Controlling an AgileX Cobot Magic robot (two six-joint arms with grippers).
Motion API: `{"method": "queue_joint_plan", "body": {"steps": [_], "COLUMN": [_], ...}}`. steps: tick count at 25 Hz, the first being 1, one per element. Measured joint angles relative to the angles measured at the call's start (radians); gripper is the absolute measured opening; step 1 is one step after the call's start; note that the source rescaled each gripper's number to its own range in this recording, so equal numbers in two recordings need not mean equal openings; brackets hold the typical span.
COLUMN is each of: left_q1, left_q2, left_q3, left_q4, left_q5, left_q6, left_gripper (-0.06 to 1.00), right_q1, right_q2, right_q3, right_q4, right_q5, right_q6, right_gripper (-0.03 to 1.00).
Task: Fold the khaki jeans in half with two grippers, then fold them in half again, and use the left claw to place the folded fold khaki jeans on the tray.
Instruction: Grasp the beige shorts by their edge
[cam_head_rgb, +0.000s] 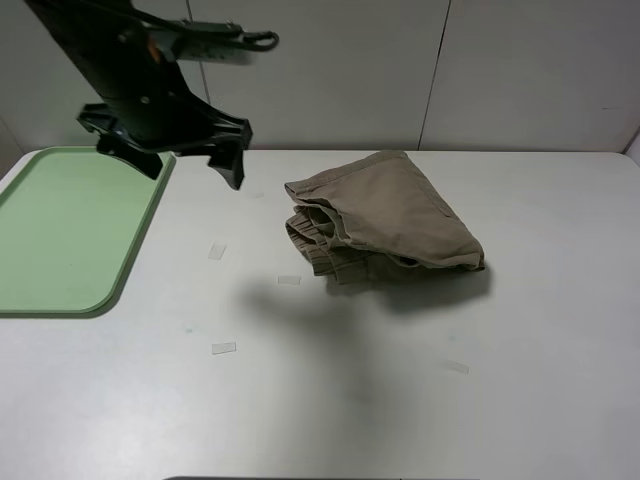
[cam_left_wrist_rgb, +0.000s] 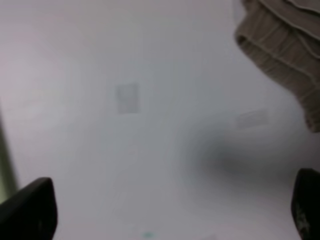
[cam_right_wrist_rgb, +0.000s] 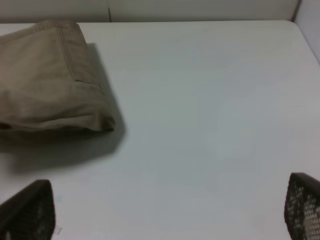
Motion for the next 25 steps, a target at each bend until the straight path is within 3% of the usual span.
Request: {"method": "queue_joint_plan", "body": {"steps": [8,17,25], "left_q1": [-0.099,-0.136,-0.152], "left_q2": [0.199,0.362,0.471], "left_q3": [-0.106,-0.267,-0.313], "left_q4": [-0.056,-0.079,-0.087], "left_q5": [-0.151,-0.169,-0.132], "left_q6": [-0.086,-0.218,-0.365], "left_gripper": [1.0,1.0,1.0], "right_q1": [0.0,0.0,0.0], "right_q2": [0.0,0.0,0.0], "right_q3": [0.0,0.0,0.0], "right_q4": [0.0,0.0,0.0], "right_q5": [0.0,0.0,0.0], "right_q6": [0.0,0.0,0.0], "right_gripper": [1.0,1.0,1.0]}}
